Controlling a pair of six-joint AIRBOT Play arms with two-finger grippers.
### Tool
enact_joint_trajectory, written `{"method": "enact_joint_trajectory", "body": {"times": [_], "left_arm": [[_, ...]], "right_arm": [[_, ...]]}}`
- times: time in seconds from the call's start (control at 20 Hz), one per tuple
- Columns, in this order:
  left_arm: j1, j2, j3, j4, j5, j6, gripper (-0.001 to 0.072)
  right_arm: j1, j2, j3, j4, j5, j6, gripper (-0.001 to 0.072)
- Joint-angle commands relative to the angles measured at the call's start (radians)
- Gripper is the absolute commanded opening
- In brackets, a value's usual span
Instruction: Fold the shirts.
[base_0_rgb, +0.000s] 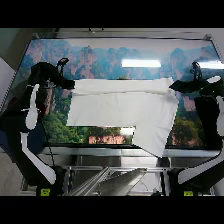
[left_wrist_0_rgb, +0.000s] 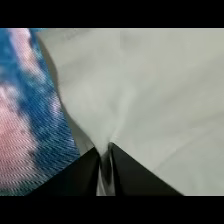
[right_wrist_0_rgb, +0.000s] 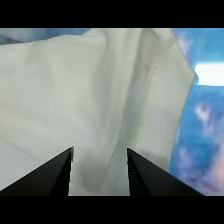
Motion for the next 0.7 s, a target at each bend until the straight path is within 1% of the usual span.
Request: {"method": "enact_joint_trajectory", "body": {"times": [0.0, 0.05, 0.1, 0.15, 0.25, 0.35, 0.4, 0.5, 0.65], "left_arm": [[0.0, 0.023, 0.002, 0.003, 0.097, -0.034, 0.0688], [0.004, 0.039, 0.002, 0.004, 0.131, -0.043, 0.0688], [0.008, 0.06, 0.001, 0.004, 0.161, -0.051, 0.0687], [0.018, 0.079, 0.0, 0.004, 0.181, -0.065, 0.0688], [0.04, 0.115, -0.005, 0.002, 0.254, -0.109, 0.0688], [0.066, 0.173, -0.095, 0.002, 0.293, -0.123, 0.0687], [0.077, 0.211, -0.175, 0.002, 0.292, -0.122, 0.0687], [0.098, 0.291, -0.372, 0.001, 0.25, -0.121, 0.0687], [0.105, 0.375, -0.635, -0.006, 0.103, -0.107, 0.0687]], "right_arm": [[-0.007, 0.044, 0.0, -0.014, 0.051, 0.071, 0.0393], [-0.018, 0.076, 0.0, -0.045, 0.075, 0.109, 0.0392], [-0.031, 0.111, 0.0, -0.075, 0.111, 0.141, 0.037], [-0.047, 0.142, 0.0, -0.11, 0.153, 0.17, 0.0365], [-0.09, 0.193, -0.003, -0.221, 0.251, 0.231, 0.0365], [-0.155, 0.244, -0.049, -0.253, 0.367, 0.257, 0.0365], [-0.188, 0.277, -0.1, -0.253, 0.398, 0.261, 0.0365], [-0.261, 0.359, -0.243, -0.254, 0.397, 0.259, 0.0364], [-0.359, 0.461, -0.407, -0.253, 0.397, 0.26, 0.0365]]}}
